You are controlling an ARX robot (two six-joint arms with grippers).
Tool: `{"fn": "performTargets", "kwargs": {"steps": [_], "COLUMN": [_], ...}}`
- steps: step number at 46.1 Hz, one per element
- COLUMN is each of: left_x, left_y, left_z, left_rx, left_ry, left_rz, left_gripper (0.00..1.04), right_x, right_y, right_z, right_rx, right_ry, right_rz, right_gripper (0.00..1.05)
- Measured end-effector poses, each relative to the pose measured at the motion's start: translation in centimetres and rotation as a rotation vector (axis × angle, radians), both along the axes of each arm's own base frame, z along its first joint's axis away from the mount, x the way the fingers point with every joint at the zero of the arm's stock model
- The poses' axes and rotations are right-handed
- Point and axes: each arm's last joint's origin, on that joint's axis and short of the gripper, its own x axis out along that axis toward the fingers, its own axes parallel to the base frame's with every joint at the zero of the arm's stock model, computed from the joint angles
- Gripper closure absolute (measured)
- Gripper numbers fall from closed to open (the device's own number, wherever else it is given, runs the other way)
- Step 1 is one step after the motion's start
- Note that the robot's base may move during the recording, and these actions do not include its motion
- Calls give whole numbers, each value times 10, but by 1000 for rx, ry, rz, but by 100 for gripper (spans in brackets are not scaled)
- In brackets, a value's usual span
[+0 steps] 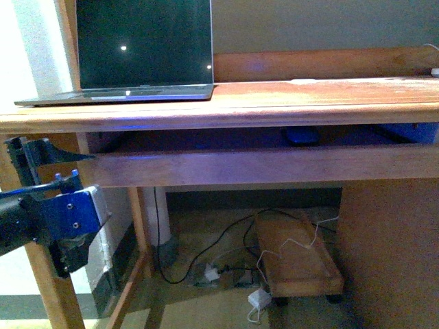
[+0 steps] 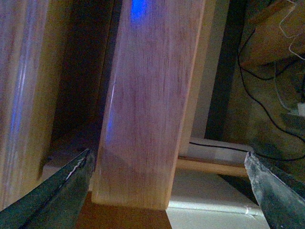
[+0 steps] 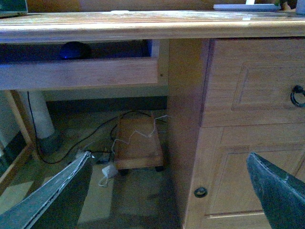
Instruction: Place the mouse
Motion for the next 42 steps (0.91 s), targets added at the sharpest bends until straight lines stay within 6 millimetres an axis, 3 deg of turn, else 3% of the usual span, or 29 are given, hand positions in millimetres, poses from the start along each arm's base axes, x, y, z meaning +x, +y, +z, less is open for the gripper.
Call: {"fn": "performTargets", "kwargs": {"steps": [13, 21, 31, 38, 42], "left_x": [21, 35, 54, 51, 35], "left_y": [-12, -12, -9, -16, -21], "left_z": [10, -3, -3, 4, 19], "left_rx": [49, 75, 80, 70, 20], "left_ry": [-109, -40, -14, 112, 344], "left_rz": [-34, -19, -36, -31, -31], "left_gripper": [8, 8, 8, 8, 8], "right_x": [0, 0, 0, 0, 0], "right_y": [0, 0, 0, 0, 0], "right_z": [0, 0, 0, 0, 0], "right_rx": [0, 0, 0, 0, 0], "right_ry": [0, 0, 0, 0, 0], "right_rz": [0, 0, 0, 0, 0], "right_gripper": [7, 7, 7, 7, 7]}}
